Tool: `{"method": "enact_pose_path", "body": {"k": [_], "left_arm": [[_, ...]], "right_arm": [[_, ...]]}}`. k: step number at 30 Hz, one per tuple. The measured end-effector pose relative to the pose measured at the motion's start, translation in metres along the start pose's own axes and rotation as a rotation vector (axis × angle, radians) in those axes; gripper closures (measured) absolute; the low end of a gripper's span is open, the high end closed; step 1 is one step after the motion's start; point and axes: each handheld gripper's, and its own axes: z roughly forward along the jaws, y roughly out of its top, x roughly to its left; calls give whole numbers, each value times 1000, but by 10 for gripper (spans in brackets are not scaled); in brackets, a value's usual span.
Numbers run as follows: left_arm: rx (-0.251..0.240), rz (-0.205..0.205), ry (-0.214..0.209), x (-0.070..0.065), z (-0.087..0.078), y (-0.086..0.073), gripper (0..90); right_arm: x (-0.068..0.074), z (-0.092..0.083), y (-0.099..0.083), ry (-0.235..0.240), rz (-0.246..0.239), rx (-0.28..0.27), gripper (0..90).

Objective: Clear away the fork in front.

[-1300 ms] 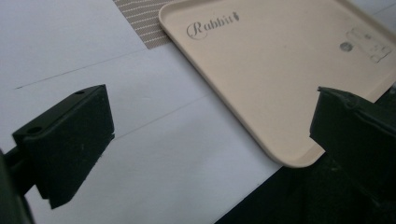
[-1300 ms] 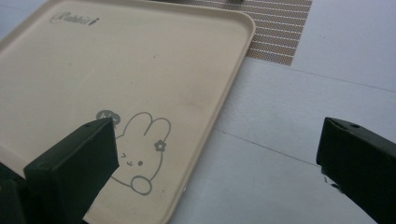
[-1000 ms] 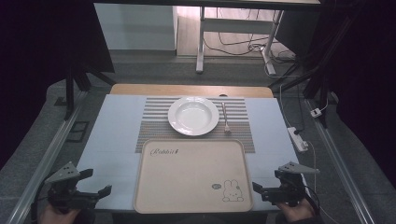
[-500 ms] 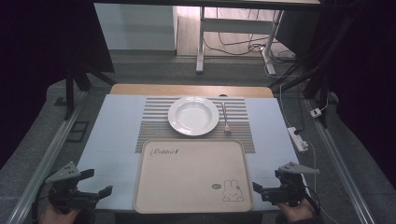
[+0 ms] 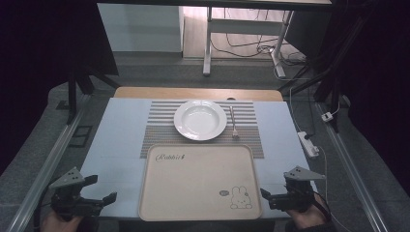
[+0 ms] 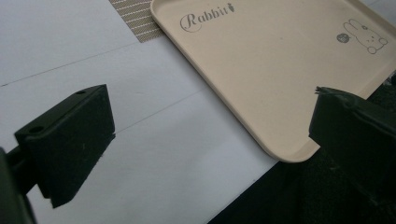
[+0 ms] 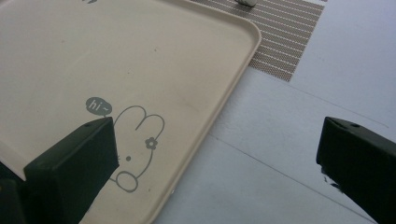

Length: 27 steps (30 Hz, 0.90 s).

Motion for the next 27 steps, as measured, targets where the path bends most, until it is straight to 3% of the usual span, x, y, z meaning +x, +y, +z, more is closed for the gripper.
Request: {"method": "enact_pose_path", "body": {"k": [5,10,23,27], "left_arm": [[2,3,-2,0,1,1,6],[7,5,-1,1,2,1,6],[15,5,3,0,3,2,5],[16,3,4,0,3,2,4]], "right_arm": [[0,3,2,13,-27,-1,0],[0,7,4,51,-9,-6,0],[6,27,13,61,-86,67,0],[9,36,19,34,-112,85,0]]}}
